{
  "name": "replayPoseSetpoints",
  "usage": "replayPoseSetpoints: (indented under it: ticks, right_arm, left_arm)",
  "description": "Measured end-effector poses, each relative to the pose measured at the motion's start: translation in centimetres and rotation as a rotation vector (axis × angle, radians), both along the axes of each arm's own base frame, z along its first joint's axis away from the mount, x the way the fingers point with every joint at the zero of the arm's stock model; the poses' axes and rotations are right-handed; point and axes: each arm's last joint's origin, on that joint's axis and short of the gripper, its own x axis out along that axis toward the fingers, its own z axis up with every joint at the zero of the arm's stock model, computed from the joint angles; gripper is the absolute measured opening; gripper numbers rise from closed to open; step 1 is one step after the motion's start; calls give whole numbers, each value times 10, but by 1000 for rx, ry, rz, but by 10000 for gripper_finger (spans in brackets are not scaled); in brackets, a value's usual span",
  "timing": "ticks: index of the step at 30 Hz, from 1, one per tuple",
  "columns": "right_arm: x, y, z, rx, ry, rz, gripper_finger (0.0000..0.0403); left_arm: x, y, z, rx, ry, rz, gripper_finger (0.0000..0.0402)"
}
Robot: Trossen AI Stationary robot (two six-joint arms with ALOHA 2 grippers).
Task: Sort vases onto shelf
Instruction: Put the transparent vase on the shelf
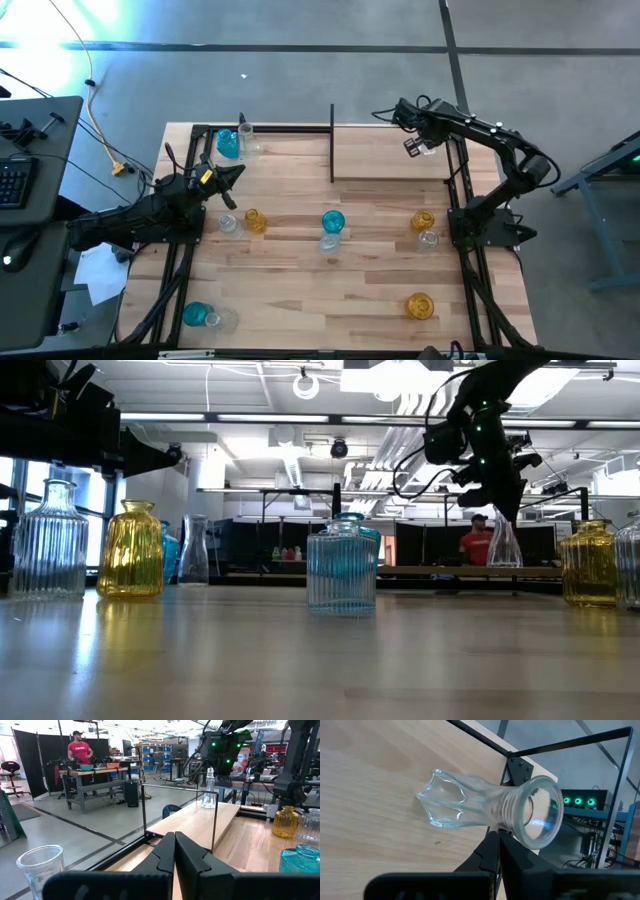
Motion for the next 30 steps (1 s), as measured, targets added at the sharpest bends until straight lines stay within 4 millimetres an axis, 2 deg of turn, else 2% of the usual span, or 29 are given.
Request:
replayPoseSetpoints:
  ticks: [18,30]
  right_arm:
    - [2,11,-2,155,-28,45,0]
    - [0,9,-1,149,-29,40,0]
  left_arm:
    - [0,0,0,0,0,0,1]
    - [0,0,0,0,0,0,1]
